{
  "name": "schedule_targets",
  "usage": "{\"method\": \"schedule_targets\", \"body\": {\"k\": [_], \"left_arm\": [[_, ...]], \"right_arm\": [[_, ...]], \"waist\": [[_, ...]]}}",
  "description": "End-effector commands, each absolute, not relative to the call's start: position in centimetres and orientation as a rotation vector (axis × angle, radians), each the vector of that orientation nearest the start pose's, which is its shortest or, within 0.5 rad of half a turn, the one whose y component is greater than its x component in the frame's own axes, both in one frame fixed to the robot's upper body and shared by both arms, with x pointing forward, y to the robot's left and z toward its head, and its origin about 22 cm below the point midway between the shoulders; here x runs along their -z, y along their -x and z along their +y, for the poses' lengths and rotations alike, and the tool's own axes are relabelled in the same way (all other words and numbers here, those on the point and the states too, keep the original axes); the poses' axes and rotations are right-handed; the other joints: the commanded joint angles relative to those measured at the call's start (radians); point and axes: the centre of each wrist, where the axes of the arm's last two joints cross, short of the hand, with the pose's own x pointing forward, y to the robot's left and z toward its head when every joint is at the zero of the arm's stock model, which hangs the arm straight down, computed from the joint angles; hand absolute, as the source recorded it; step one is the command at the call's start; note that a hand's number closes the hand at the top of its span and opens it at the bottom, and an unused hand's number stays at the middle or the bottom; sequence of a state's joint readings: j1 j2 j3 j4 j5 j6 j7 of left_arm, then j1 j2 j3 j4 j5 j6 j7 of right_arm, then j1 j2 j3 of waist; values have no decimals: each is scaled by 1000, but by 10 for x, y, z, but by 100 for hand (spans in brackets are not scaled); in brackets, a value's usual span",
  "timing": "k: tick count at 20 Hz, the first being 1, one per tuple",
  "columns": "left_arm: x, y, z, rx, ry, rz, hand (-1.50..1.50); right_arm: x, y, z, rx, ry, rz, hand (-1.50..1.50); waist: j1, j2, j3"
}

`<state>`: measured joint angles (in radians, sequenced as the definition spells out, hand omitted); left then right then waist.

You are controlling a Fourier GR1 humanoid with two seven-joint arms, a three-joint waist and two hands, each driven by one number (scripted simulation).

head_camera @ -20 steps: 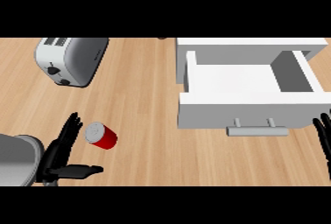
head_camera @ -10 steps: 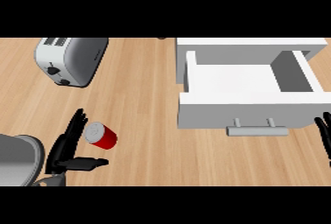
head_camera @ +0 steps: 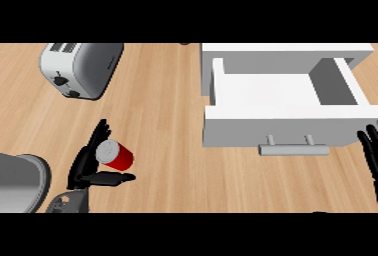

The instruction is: Pick up the can, place it into the drawer and close the drawer

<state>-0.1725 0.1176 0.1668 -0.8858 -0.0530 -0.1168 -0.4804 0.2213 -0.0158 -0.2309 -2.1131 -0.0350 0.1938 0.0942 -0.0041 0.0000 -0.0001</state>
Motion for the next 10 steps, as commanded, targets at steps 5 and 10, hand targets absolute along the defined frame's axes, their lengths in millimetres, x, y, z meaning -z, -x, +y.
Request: {"method": "schedule_targets", "body": {"k": [5, 10], "left_arm": [[105, -264, 277, 102, -25, -1531, -150], [106, -276, 286, 103, 12, -1537, -150]], "right_arm": [[-99, -152, -298, -13, 191, -1785, -150], [-99, -151, -310, 5, 170, -1810, -150]], "waist": [[-1, 0, 0], [-2, 0, 0]]}}
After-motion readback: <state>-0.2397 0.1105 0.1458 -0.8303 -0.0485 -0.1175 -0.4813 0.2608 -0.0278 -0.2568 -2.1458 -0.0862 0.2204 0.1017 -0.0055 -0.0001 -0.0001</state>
